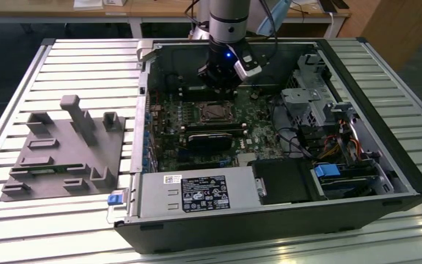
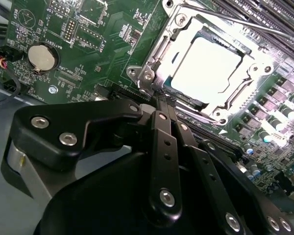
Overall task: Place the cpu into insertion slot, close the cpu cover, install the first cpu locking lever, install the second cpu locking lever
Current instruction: 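Install the second cpu locking lever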
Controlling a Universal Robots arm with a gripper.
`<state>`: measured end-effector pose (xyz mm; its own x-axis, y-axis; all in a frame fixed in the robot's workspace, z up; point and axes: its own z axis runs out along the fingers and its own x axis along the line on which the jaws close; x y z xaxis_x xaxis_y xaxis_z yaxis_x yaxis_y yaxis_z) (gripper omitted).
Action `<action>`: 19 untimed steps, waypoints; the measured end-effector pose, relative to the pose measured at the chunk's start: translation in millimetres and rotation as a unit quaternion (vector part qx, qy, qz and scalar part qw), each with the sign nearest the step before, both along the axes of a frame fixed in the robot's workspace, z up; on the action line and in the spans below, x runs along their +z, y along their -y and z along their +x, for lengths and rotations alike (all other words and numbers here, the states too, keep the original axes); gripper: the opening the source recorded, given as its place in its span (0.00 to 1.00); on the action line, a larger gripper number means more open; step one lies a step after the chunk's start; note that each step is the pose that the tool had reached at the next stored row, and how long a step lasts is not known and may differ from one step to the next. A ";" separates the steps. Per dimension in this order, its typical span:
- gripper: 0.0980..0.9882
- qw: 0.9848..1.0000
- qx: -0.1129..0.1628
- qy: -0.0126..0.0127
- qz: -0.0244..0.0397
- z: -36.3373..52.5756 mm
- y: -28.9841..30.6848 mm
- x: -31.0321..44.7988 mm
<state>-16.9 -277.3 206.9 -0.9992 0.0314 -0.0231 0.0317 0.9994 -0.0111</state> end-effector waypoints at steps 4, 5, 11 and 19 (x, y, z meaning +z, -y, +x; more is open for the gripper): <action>0.01 1.000 0.000 0.000 0.000 1.6 0.8 0.1; 0.01 1.000 0.000 0.000 0.000 1.9 1.1 0.1; 0.01 1.000 0.000 -0.001 0.000 4.4 2.7 0.1; 0.01 1.000 0.000 -0.001 0.000 4.6 7.6 0.0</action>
<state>-12.3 -284.9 206.9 -0.9993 0.0314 -0.0215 0.0317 0.9994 -0.0113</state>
